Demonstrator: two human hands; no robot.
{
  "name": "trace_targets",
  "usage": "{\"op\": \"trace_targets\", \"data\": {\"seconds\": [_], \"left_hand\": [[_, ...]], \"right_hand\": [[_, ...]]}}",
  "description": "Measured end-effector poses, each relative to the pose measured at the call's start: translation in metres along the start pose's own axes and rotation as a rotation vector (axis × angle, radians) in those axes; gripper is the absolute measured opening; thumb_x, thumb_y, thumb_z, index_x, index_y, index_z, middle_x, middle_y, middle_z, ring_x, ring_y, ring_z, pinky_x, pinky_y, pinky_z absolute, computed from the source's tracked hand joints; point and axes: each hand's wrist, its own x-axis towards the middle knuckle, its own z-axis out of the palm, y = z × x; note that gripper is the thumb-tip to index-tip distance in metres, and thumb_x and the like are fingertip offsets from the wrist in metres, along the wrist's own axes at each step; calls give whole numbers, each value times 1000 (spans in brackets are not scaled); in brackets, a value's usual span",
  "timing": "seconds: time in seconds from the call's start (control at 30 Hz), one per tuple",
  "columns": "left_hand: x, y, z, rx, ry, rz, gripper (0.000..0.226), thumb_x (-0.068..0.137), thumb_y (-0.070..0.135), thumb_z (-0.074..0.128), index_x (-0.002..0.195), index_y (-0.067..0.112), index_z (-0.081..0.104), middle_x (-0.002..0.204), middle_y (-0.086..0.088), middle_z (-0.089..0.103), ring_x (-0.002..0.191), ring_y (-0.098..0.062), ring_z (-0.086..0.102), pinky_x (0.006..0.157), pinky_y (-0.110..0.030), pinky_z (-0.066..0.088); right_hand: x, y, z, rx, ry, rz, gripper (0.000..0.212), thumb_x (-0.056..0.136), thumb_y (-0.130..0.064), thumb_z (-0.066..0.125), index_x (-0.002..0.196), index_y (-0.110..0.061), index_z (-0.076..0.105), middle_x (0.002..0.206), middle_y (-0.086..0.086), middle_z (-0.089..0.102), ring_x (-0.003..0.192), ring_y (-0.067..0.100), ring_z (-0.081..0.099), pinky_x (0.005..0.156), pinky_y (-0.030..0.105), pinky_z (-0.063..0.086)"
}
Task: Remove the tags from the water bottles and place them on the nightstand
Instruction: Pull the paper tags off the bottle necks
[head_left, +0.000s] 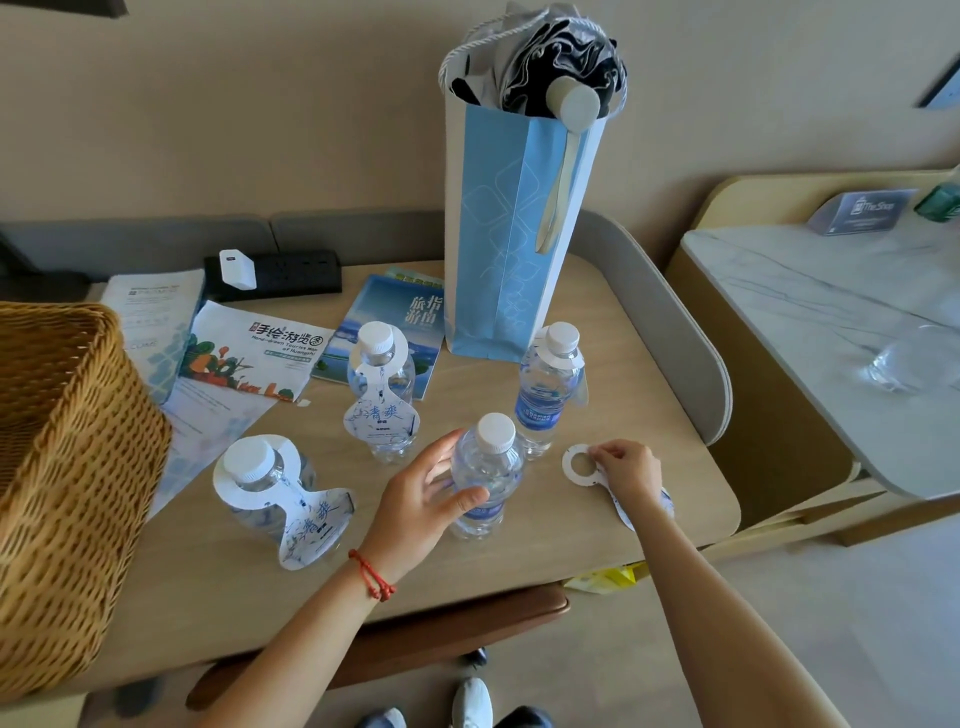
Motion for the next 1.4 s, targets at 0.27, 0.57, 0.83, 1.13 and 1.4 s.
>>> {"op": "trace_targets", "data": {"seconds": [0.27,0.57,0.83,1.13,1.4], "left_hand": [[-4,7,-1,30,3,20,57,66,35,73,115,42,45,128,1,53,120,-12,51,97,-22,44],[-10,26,-7,86,52,151,52,71,33,66,120,32,48,123,8,56,115,0,51,97,-20,41],[4,59,-12,117,42,277,43,78,35,63,119,28,51,118,7,59,111,-4,55,94,-15,43],[72,77,7,139,-42,121,34,86,23,59,117,8,58,114,-2,62,99,-8,57,86,-19,46],[119,62,25,203,-114,9,47,80,19,68,123,9,54,119,-1,57,106,-12,54,82,-18,42]], "right_hand": [[-11,-4,-10,25,29,4,9,81,-27,66,74,-21,67,78,2,66,69,14,55,53,22,37],[-47,-41,-37,188,151,-71,20,84,-30,65,93,-13,70,76,-5,64,67,4,54,55,19,38],[-93,-79,-56,336,68,-205,11,86,-29,61,76,-28,66,75,-3,68,67,10,62,67,26,50],[-85,-114,-65,493,0,-197,15,88,-25,60,78,-20,69,69,-2,69,58,6,62,61,20,53],[-56,-127,-57,529,-170,-88,19,87,-25,60,77,-11,69,65,1,68,52,6,63,55,19,53]]}}
